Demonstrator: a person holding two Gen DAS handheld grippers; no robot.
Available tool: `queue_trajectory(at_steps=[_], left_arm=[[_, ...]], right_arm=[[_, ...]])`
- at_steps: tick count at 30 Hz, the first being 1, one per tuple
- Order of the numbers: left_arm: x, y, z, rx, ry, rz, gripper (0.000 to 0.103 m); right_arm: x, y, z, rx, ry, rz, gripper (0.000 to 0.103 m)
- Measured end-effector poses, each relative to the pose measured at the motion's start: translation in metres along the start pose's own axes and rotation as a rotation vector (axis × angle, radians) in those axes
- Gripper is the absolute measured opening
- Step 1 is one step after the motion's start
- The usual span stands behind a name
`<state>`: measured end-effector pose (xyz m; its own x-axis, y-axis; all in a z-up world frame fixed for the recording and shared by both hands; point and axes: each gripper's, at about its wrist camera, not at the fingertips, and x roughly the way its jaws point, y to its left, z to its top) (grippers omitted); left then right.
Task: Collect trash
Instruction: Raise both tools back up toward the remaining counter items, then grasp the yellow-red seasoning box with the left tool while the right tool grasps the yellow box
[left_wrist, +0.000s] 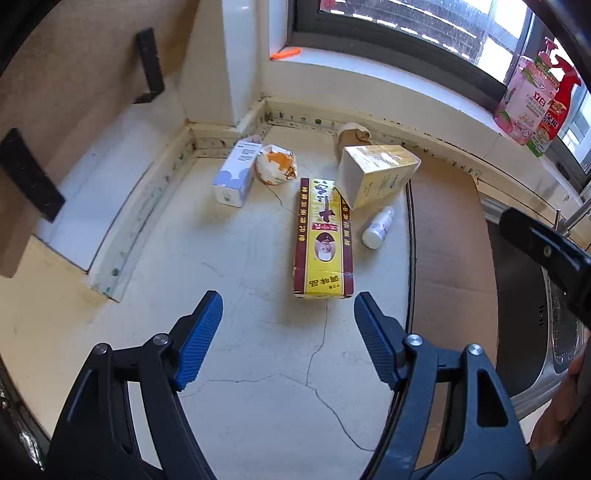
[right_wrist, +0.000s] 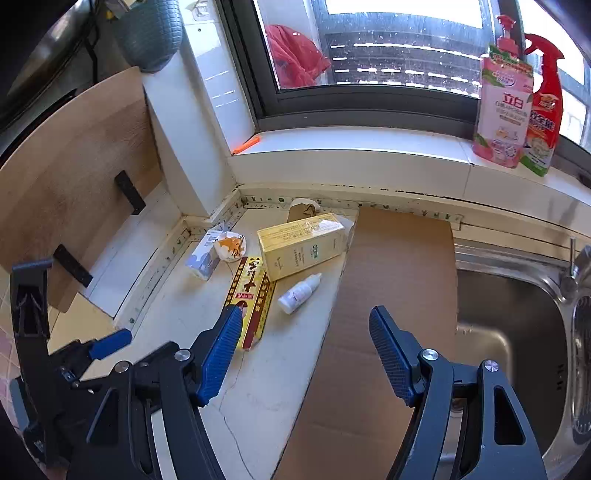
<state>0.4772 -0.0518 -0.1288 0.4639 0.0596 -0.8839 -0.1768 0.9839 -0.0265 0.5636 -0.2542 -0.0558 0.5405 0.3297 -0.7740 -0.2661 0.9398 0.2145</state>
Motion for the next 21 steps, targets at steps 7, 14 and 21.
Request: queue_trajectory(at_steps=[7, 14, 21], left_arm=[[0.071, -0.024, 0.017, -0.013, 0.105, 0.007, 0.071], [0.116, -0.022, 0.019, -0.064, 0.177, -0.005, 0.071], [0.142, -0.021, 0.025, -0.079, 0.181, 0.007, 0.069]], right_arm=[[0.065, -0.02, 0.03, 0.066, 0.042, 0.046, 0.072], [0.099, -0.026, 0.034, 0.094, 0.072, 0.076, 0.072], [0.111, -0.023, 0.029, 0.117, 0.091, 0.099, 0.072]])
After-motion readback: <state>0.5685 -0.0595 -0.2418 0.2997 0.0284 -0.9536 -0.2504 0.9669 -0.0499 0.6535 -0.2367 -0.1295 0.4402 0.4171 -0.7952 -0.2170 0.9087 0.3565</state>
